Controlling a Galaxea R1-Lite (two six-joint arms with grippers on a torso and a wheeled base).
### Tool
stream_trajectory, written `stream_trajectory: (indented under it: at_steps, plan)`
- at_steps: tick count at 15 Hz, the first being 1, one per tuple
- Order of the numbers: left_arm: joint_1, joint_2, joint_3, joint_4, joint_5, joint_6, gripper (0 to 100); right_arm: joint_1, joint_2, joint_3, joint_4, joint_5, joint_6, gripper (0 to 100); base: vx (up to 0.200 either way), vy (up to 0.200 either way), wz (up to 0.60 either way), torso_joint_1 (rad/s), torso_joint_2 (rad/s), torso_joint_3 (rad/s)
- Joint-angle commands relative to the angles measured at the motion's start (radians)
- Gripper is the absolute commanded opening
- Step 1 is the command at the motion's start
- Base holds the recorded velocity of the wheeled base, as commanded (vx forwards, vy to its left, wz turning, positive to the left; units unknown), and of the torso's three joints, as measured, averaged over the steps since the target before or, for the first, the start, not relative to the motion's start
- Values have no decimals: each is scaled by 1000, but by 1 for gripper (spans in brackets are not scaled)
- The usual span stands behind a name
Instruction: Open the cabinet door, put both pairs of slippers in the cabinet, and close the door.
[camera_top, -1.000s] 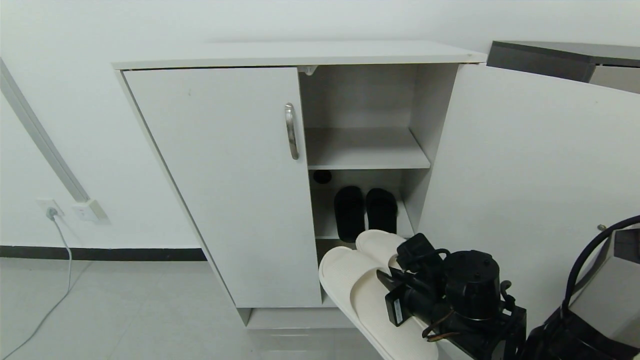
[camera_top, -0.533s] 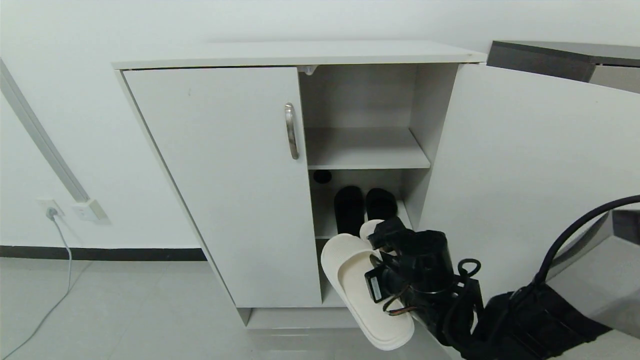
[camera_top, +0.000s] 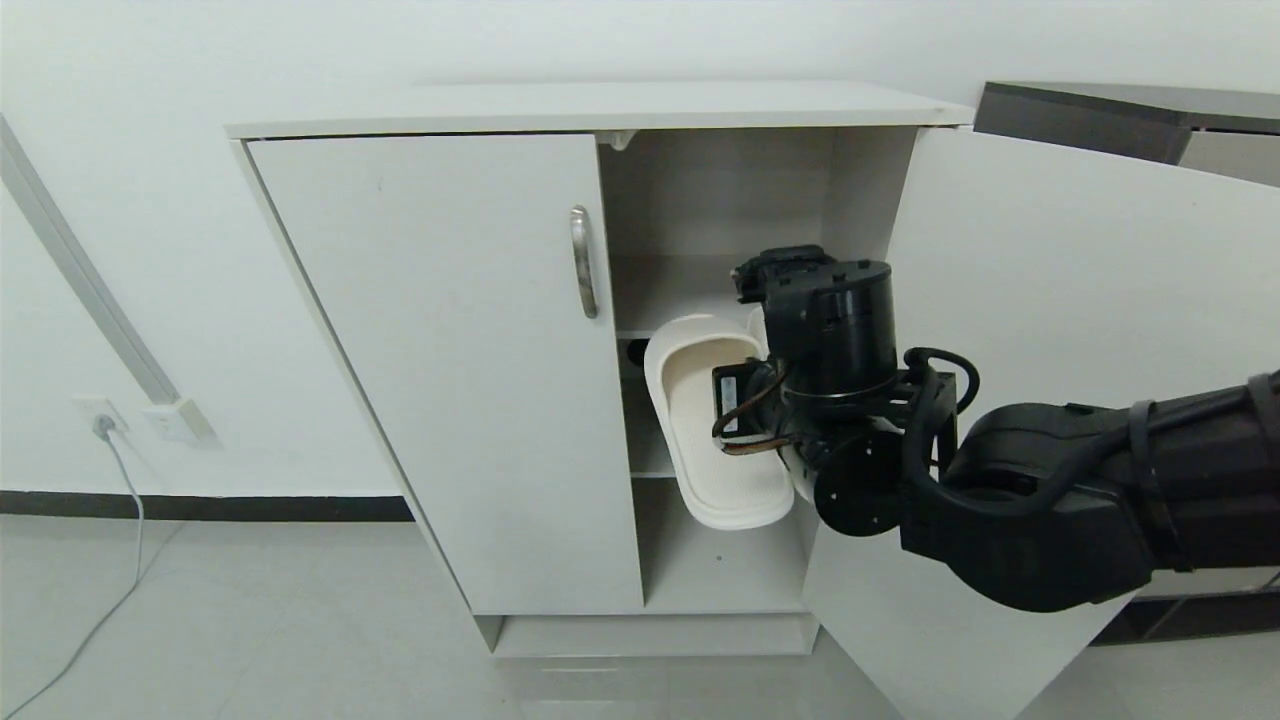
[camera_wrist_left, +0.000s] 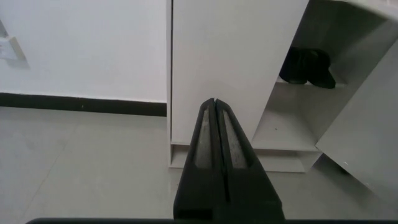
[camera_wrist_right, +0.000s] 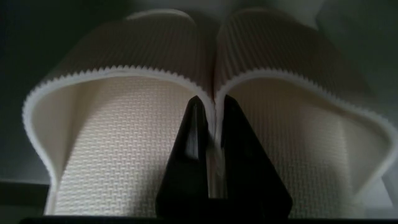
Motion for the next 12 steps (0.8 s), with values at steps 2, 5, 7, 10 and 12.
stream_trajectory:
  at_steps: [2,5,7,10,12]
  plan:
    - [0,1,0,0,0,-1,0,-2,5,-53,29,-2,-1,0,0,0,0,0,0,0]
    - [0,0,0,0,0,-2,0,-4,28,-56,28,-2,1,0,0,0,0,0,0,0]
    - [0,1,0,0,0,-2,0,-7,29,-54,28,-2,2,0,100,0,0,4,4,4]
    - [0,0,0,0,0,-2,0,-13,29,-51,28,-2,2,0,200,0,0,-2,7,5]
    - [0,1,0,0,0,-2,0,-19,29,-51,26,-2,2,0,200,0,0,0,5,0]
